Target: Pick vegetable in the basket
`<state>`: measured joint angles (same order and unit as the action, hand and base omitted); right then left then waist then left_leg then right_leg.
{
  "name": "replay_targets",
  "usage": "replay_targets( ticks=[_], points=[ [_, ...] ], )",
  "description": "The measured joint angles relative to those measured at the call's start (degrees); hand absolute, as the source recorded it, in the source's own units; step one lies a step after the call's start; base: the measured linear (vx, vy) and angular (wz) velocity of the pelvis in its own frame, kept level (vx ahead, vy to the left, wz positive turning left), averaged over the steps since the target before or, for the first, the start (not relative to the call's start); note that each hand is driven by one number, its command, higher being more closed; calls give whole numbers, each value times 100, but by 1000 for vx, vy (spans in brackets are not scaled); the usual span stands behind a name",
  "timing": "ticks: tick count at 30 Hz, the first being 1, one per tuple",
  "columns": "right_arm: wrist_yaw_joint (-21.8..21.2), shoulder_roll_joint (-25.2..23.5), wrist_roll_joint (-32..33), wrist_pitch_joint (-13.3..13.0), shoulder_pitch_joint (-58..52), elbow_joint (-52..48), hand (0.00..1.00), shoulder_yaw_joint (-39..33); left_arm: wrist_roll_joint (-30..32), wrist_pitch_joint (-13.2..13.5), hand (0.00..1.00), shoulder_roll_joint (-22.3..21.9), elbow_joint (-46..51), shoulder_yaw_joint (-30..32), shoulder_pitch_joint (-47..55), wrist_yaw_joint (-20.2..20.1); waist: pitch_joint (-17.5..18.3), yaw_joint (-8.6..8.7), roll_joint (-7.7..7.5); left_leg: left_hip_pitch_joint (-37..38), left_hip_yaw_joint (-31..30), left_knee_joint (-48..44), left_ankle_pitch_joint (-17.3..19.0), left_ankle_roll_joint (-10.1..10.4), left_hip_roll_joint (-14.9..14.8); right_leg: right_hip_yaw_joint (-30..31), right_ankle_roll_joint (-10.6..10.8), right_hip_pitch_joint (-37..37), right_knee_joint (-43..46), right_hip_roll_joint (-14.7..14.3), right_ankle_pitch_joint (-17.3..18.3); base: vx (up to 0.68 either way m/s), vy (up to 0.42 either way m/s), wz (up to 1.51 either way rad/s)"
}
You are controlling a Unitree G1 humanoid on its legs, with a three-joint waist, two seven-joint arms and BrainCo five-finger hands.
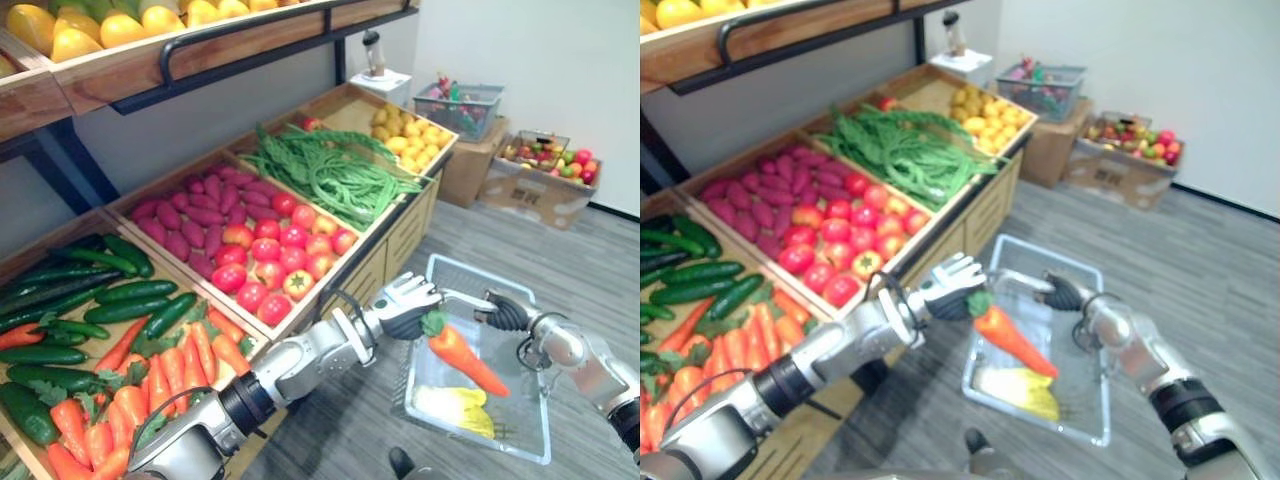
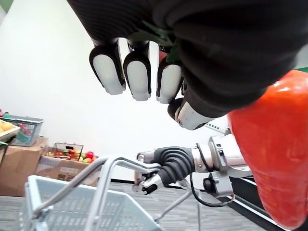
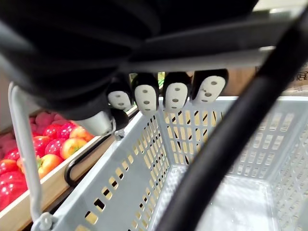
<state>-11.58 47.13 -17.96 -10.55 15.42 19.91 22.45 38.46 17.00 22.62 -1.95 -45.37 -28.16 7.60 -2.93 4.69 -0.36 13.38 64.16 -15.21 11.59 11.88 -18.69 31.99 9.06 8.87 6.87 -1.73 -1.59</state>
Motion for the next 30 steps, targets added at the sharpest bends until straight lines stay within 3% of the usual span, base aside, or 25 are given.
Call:
replay_targets(
  ticks=[7,9,15,21,23,28,29,30],
  points=[
    [-284,184,50,39,353,-22,100,411,16,-7,100,-257,-249,-212,-30,-161,-66,16,113,-22,260,-469,305,56,-216,181,32,113,36,-96,-18,4,56,-18],
    [-310,211,119,64,558,-124,100,604,51,-7,100,-403,-495,-225,-52,-170,-89,123,149,-33,323,-619,368,63,-301,235,41,156,65,-147,-24,26,49,-16],
    [-397,204,332,57,944,-366,100,999,266,-33,100,-678,-1089,-322,-145,-179,-175,211,198,-40,463,-882,494,64,-468,318,52,251,118,-253,-27,23,50,-11],
    [-400,116,447,88,1207,-397,100,1251,578,-202,100,-1022,-1883,-325,-155,-174,-207,283,216,-116,665,-1021,484,21,-542,346,69,387,119,-255,-38,29,46,-4],
    [-400,99,449,92,1306,-399,100,1331,773,-367,100,-1161,-2202,-314,-161,-175,-208,307,217,-69,771,-1028,484,20,-546,372,70,384,119,-260,-38,36,71,-9],
    [-400,-22,450,108,1435,-399,100,1404,861,-414,100,-1348,-2645,-232,-196,-175,-212,310,216,-4,900,-1027,486,23,-546,448,70,384,118,-291,-38,14,47,-8],
    [-400,-37,450,108,1445,-399,100,1404,923,-435,0,-1381,-2700,-196,-197,-175,-213,313,215,-2,905,-1027,486,24,-546,453,70,385,117,-294,-37,4,34,-4],
    [-400,-73,452,109,1484,-399,100,1406,1006,-494,0,-1457,-2832,-136,-200,-175,-214,316,216,4,918,-1027,486,24,-547,466,70,387,116,-302,-37,4,27,-4]
  ],
)
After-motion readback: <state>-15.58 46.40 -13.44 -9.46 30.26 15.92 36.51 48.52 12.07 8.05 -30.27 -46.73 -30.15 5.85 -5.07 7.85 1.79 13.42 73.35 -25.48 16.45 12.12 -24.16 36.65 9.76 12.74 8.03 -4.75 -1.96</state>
